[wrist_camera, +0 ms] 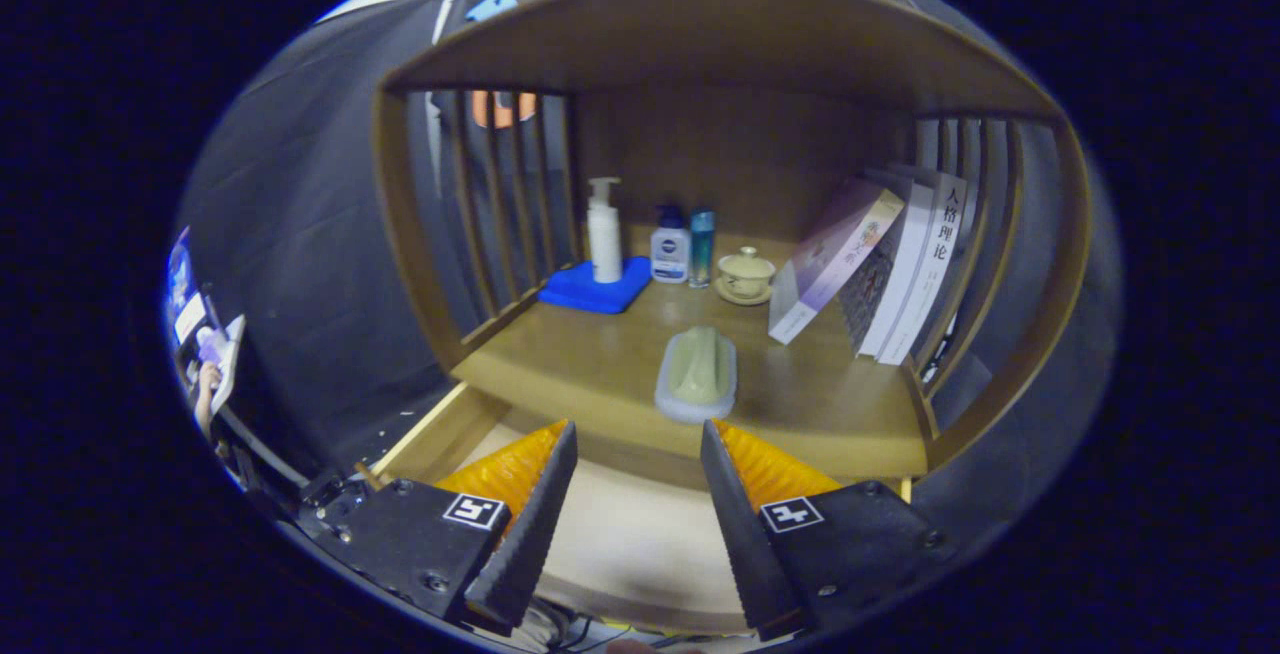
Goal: Pull open the drawer, take out the items inside it, and place them on the countertop above the cabinet.
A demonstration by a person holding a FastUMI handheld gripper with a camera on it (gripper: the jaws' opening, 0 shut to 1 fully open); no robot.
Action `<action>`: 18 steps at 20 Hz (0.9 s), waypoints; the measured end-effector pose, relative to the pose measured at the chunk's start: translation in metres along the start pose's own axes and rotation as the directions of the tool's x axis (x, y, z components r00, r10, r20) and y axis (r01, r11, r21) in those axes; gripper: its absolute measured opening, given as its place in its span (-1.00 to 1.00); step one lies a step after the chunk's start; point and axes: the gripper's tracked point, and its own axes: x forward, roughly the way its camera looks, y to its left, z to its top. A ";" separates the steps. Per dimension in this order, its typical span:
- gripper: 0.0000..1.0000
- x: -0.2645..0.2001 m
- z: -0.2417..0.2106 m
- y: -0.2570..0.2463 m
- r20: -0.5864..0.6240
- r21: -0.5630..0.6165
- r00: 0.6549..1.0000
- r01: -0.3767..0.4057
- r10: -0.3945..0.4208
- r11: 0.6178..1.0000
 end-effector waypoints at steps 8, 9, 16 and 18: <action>0.69 -0.057 -0.111 0.024 0.002 0.015 1.000 -0.015 0.015 1.000; 0.69 -0.060 -0.120 0.023 0.007 0.018 1.000 -0.001 0.001 1.000; 0.69 -0.065 -0.170 0.047 0.060 0.019 0.998 0.024 -0.025 1.000; 0.68 -0.061 -0.189 0.055 0.055 0.020 0.998 0.029 -0.030 0.999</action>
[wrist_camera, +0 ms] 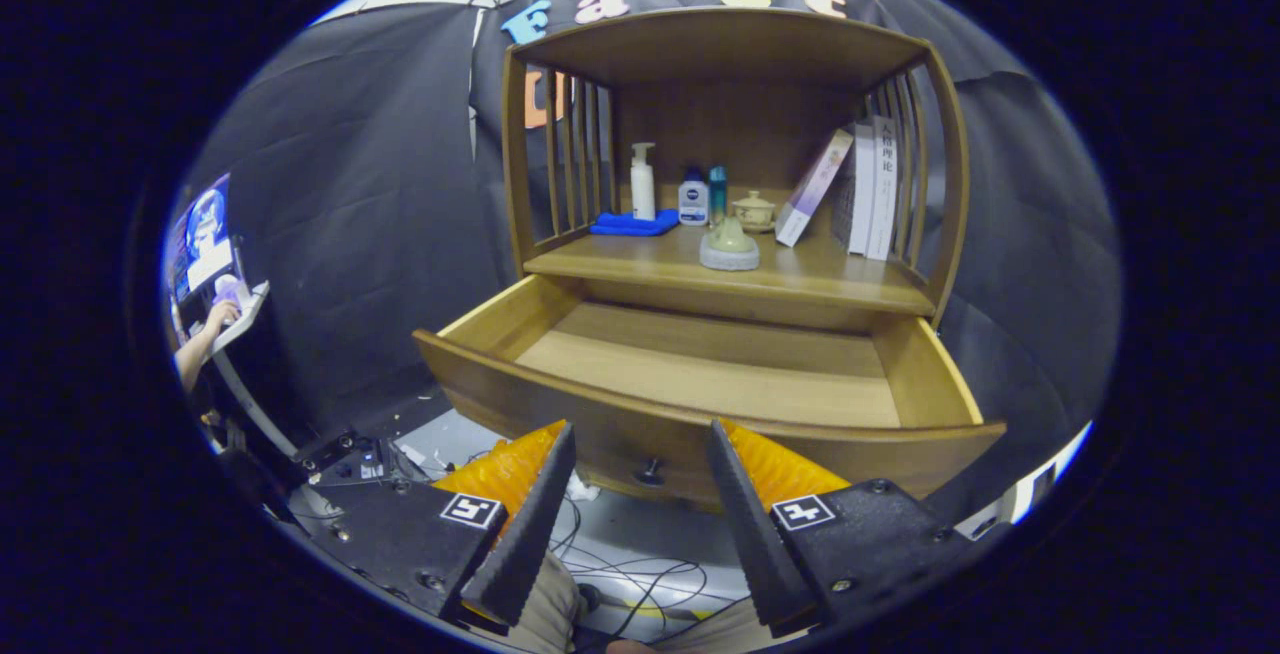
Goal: Pull open the drawer, take out the items inside it, and place them on the countertop above the cabinet.
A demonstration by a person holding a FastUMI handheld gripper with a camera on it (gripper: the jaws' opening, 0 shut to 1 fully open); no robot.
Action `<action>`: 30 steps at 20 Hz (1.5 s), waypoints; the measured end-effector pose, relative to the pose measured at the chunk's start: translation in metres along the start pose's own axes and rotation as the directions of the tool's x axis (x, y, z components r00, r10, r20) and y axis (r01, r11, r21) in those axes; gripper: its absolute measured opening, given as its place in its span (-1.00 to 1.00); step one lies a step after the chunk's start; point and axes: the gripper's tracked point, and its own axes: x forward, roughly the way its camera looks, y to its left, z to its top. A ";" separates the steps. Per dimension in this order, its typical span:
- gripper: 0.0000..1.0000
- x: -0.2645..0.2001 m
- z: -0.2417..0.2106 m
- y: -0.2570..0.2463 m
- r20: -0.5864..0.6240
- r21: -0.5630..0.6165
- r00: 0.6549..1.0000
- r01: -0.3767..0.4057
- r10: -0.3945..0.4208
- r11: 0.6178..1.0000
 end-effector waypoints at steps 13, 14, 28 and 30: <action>0.69 0.059 -0.053 -0.016 0.018 0.088 0.984 0.175 -0.177 0.981; 0.68 0.062 -0.054 -0.018 0.016 0.078 0.980 0.196 -0.198 0.978; 0.64 0.089 -0.049 -0.021 0.008 0.217 0.962 0.266 -0.274 0.939; 0.64 0.096 -0.044 -0.023 0.037 0.216 0.959 0.265 -0.279 0.940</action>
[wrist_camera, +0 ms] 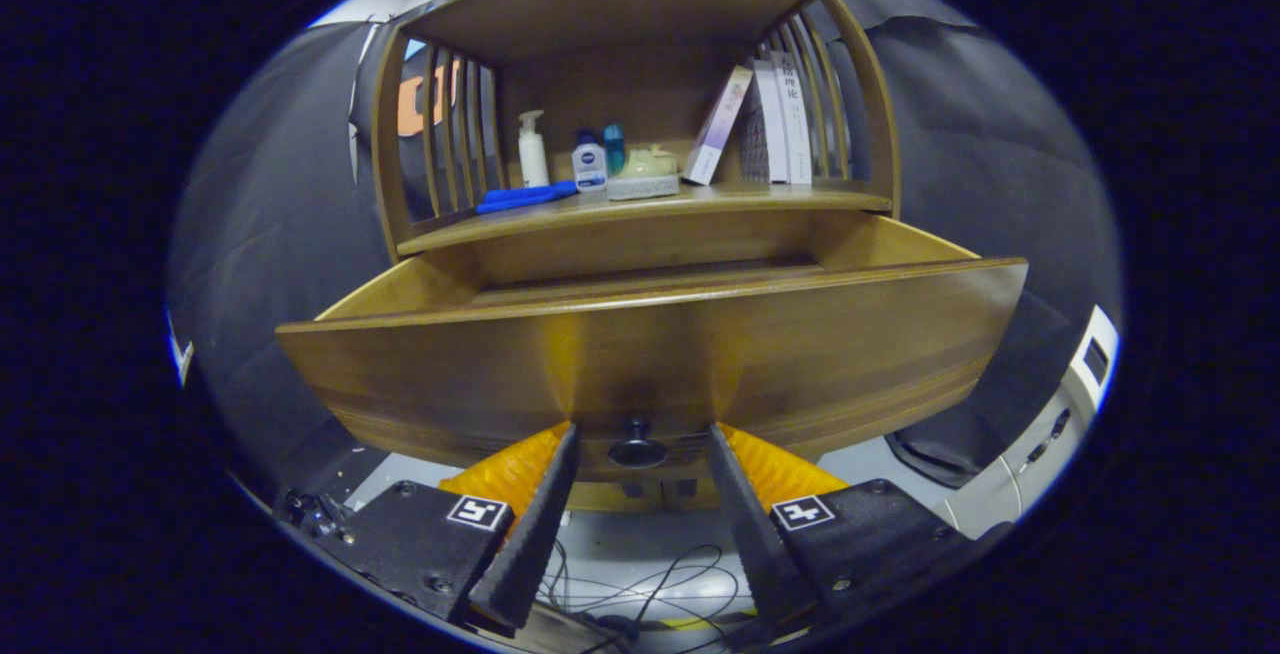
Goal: Pull open the drawer, take out the items inside it, and place them on the countertop above the cabinet.
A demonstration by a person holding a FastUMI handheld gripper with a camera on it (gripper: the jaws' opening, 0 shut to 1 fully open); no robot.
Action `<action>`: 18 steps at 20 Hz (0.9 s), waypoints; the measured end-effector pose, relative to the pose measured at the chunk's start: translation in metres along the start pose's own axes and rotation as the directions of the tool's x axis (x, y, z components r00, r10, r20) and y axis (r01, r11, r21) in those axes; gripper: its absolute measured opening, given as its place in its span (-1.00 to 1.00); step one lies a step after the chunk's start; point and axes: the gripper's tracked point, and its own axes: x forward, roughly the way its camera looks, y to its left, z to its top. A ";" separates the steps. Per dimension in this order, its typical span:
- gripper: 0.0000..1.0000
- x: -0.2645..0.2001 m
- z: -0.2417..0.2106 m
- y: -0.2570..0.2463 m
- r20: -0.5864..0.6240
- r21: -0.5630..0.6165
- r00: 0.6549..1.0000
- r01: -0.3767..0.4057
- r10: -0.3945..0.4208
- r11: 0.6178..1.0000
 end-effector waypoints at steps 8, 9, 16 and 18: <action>0.60 0.023 0.021 0.001 0.085 -0.108 0.996 0.031 -0.022 0.994; 0.60 0.026 0.023 0.001 0.090 -0.118 0.996 0.031 -0.021 0.993; 0.61 0.055 0.044 -0.001 0.114 -0.155 0.993 0.042 -0.024 0.987; 0.61 0.064 0.049 0.000 0.115 -0.154 0.993 0.040 -0.022 0.987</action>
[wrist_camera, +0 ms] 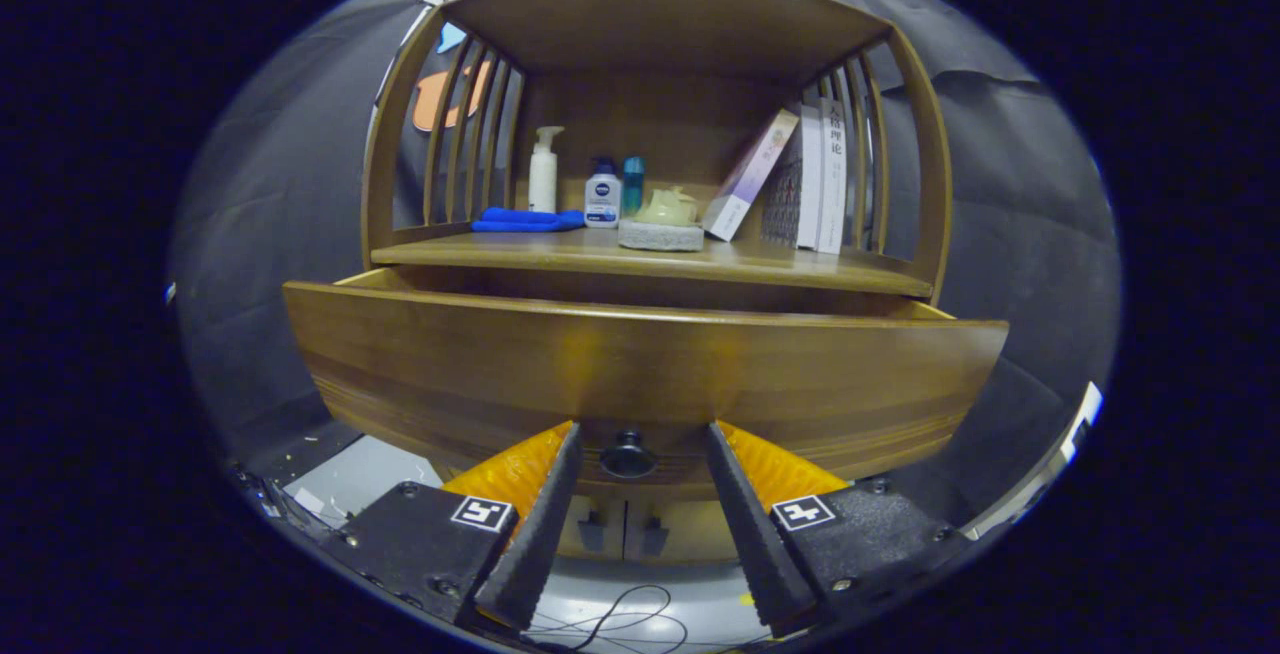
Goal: Pull open the drawer, take out the items inside it, and place them on the countertop above the cabinet.
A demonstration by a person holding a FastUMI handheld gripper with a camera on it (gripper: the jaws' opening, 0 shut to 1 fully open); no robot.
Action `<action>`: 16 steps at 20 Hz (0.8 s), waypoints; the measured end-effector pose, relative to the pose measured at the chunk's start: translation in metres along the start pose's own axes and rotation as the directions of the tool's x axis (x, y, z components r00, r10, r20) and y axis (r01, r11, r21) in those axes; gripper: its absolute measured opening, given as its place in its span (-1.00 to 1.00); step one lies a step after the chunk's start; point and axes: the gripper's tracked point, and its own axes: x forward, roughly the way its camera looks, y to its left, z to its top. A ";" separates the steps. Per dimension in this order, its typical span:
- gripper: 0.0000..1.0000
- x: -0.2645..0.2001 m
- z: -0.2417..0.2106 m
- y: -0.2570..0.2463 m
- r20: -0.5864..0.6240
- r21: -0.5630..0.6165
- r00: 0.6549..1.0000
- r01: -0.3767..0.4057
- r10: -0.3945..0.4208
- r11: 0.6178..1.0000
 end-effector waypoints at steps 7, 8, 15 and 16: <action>0.61 0.032 0.010 -0.001 0.002 -0.018 1.000 0.001 -0.001 1.000; 0.61 0.036 0.013 -0.001 0.003 -0.023 1.000 0.003 -0.002 1.000; 0.61 0.060 0.020 -0.003 0.002 -0.061 1.000 0.013 -0.013 0.998; 0.61 0.063 0.021 -0.004 0.000 -0.065 1.000 0.013 -0.013 0.998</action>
